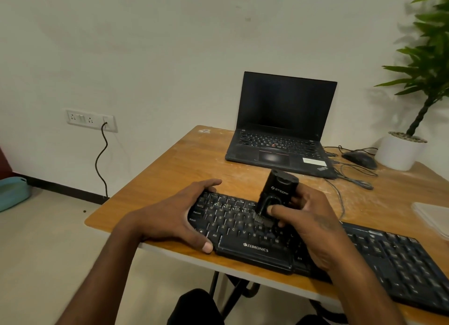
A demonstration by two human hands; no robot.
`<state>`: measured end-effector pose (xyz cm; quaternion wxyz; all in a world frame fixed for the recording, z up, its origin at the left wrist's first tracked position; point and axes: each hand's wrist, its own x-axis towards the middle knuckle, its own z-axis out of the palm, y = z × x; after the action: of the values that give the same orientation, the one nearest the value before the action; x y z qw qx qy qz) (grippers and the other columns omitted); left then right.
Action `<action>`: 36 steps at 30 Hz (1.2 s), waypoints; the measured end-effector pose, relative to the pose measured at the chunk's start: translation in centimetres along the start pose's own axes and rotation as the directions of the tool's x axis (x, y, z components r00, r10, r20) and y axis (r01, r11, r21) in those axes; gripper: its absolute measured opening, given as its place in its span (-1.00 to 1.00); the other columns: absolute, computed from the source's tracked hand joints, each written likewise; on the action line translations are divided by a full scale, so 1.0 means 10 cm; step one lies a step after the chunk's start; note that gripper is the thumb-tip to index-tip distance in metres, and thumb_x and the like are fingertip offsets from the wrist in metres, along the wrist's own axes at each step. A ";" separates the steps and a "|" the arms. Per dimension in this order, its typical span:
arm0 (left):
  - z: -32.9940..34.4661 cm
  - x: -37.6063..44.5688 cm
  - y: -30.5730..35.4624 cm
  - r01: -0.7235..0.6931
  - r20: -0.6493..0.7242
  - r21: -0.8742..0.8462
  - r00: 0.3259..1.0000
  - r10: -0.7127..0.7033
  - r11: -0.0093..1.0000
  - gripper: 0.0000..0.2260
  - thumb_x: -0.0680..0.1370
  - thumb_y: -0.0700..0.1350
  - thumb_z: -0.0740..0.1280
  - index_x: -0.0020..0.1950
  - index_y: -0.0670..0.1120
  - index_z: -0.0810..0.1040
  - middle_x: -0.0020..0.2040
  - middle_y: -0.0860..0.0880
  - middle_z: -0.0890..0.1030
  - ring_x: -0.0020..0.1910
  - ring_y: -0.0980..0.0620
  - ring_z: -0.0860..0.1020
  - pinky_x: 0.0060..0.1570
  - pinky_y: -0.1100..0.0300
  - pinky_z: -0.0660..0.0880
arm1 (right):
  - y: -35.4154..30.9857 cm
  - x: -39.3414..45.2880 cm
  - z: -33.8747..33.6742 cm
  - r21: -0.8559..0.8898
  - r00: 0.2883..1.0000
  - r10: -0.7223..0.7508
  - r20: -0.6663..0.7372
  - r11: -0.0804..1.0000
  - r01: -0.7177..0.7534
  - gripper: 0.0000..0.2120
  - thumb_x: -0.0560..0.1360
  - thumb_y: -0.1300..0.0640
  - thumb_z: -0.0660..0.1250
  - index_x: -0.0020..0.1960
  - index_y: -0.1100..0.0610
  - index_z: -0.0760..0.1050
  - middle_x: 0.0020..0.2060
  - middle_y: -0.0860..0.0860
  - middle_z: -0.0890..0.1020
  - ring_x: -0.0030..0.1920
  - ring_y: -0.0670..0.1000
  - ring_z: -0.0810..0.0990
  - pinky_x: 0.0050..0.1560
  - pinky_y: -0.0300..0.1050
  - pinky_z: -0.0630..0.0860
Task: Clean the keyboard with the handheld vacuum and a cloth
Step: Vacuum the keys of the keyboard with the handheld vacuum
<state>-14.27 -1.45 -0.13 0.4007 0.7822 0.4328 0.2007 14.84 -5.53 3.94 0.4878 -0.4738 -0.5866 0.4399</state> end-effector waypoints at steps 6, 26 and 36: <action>-0.01 -0.02 0.02 -0.008 -0.003 -0.006 1.000 0.008 1.000 0.09 0.31 0.05 0.71 0.54 0.54 0.03 0.50 0.29 0.27 0.43 0.25 0.39 0.40 0.16 0.49 | 0.02 0.11 0.39 -0.089 0.993 -0.087 0.082 0.992 0.094 -0.57 0.45 0.25 0.50 0.21 -0.13 0.56 0.05 -0.12 0.71 0.01 -0.13 0.69 -0.09 -0.13 0.65; -0.07 -0.04 0.00 -0.017 0.014 -0.053 1.000 0.018 0.998 0.15 0.33 -0.06 0.71 0.57 0.52 -0.03 0.57 0.24 0.23 0.48 0.23 0.37 0.42 0.17 0.47 | 0.03 0.00 0.35 -0.030 0.993 -0.105 0.049 0.994 0.106 -0.53 0.51 0.31 0.42 0.16 -0.23 0.48 0.03 -0.14 0.66 0.00 -0.24 0.67 -0.21 -0.25 0.62; -0.06 -0.04 -0.01 -0.001 0.025 -0.045 1.000 0.002 0.999 0.16 0.36 -0.10 0.70 0.57 0.52 -0.07 0.57 0.25 0.23 0.46 0.29 0.38 0.37 0.29 0.48 | -0.05 0.01 0.47 -0.065 0.993 -0.101 0.062 0.992 0.105 -0.51 0.52 0.29 0.42 0.14 -0.31 0.46 0.08 -0.10 0.65 -0.03 -0.14 0.70 -0.15 -0.15 0.66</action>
<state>-14.94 -1.47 0.22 0.4233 0.7758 0.4225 0.2010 10.12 -5.78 3.85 0.4759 -0.4462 -0.6389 0.4076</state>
